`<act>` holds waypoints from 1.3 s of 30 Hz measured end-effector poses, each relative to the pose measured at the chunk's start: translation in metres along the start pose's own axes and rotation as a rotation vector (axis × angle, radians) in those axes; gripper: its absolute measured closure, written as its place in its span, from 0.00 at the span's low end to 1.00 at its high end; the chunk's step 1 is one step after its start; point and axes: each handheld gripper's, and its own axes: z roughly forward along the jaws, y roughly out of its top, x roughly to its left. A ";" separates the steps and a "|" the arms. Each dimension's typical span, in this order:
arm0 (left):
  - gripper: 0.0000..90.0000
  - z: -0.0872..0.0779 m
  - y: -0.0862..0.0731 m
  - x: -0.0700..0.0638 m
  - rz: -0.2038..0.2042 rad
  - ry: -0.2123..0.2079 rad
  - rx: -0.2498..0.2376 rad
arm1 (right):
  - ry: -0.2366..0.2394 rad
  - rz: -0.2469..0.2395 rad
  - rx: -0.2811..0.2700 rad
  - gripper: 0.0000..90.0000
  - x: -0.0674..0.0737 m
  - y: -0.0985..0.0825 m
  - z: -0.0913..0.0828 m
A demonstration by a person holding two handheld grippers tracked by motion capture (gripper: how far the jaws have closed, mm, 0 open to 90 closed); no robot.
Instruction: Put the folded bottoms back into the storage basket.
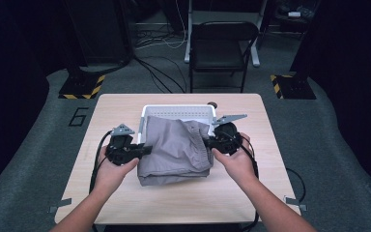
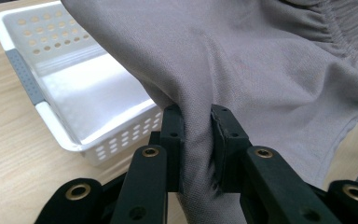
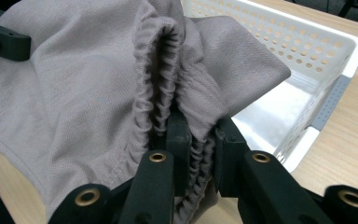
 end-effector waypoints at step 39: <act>0.85 0.036 0.061 0.041 -0.087 0.108 0.017 | -0.119 0.068 0.027 0.88 -0.034 0.066 0.032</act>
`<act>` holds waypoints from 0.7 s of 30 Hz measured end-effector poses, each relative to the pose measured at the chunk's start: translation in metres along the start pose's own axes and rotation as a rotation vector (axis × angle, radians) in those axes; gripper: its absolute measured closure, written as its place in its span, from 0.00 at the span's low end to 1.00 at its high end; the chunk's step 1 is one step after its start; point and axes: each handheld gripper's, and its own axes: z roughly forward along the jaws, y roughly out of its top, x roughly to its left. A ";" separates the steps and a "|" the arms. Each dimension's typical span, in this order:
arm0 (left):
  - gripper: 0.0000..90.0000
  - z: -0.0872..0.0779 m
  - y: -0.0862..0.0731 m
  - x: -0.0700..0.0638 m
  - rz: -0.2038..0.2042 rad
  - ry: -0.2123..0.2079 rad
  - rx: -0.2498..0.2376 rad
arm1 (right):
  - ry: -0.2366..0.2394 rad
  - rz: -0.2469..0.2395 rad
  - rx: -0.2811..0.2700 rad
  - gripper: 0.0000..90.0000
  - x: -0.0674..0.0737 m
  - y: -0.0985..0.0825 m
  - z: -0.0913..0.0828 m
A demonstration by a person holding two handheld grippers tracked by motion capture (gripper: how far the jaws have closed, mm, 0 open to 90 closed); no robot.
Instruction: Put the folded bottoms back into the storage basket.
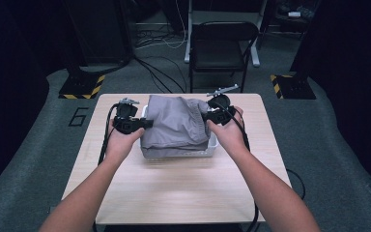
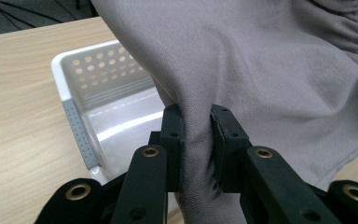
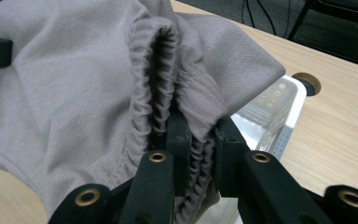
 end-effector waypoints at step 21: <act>0.85 0.026 0.021 0.010 -0.037 0.059 0.010 | -0.069 0.051 0.096 0.88 -0.015 0.031 0.027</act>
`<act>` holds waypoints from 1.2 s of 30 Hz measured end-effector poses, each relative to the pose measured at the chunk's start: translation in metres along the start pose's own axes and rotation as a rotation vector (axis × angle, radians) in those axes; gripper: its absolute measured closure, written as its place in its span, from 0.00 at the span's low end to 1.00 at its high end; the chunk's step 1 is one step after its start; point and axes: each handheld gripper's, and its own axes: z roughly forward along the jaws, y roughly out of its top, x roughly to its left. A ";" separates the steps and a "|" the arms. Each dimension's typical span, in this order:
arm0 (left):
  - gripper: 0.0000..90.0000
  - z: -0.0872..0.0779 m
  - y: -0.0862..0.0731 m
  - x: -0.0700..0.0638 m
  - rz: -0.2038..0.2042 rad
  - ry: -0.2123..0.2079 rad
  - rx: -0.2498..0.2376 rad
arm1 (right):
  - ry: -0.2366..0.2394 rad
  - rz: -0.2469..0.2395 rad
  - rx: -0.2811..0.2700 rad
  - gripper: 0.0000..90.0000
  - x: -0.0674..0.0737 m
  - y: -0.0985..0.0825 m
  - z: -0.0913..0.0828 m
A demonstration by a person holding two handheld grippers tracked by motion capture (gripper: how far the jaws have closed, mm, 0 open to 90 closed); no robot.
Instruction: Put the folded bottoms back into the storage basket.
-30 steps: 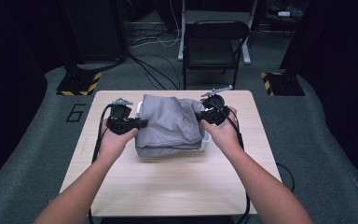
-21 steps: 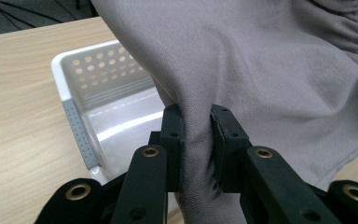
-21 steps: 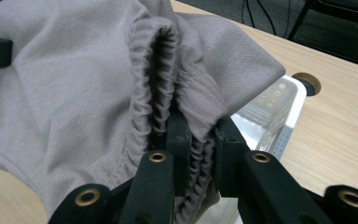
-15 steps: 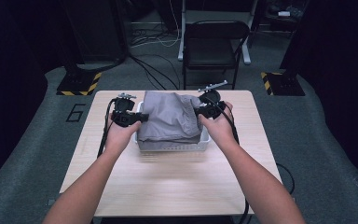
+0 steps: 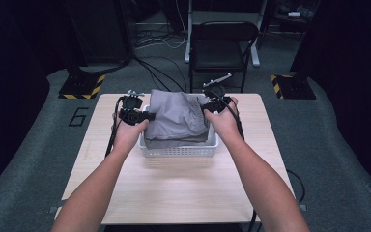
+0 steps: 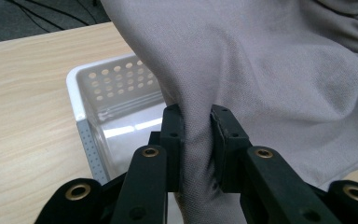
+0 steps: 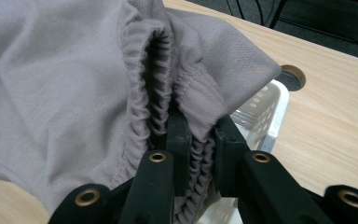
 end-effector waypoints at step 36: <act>0.86 0.029 0.001 0.016 0.003 0.035 0.046 | -0.013 0.013 0.022 0.91 -0.005 0.001 0.023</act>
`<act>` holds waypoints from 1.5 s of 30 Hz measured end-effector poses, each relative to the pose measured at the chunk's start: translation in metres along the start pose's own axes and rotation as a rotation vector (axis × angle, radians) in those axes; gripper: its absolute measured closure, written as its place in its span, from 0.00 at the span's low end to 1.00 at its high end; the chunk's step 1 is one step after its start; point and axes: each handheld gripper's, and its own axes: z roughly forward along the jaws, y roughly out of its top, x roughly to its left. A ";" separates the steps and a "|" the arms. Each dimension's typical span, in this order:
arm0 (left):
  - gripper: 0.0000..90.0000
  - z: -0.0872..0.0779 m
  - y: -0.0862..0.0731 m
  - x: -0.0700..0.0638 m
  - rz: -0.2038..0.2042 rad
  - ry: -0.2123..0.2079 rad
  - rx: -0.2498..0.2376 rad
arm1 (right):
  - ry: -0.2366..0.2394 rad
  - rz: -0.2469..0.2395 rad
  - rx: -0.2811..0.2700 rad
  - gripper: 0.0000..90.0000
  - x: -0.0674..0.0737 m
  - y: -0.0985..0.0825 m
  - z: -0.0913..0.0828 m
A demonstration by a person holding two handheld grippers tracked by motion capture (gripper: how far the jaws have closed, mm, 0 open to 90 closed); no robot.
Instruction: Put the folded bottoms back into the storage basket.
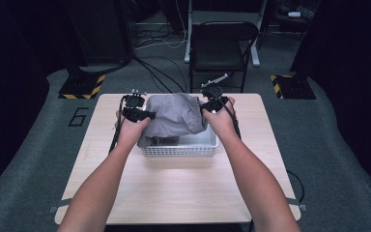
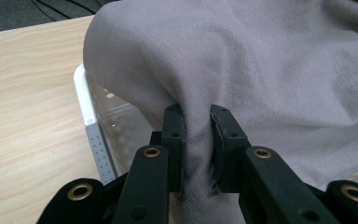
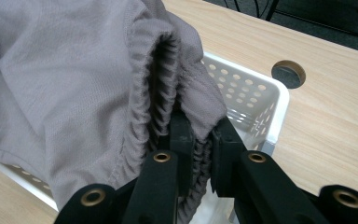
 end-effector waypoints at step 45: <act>0.88 0.002 0.001 0.001 -0.002 0.013 0.015 | 0.011 0.000 0.011 0.68 0.006 -0.023 0.027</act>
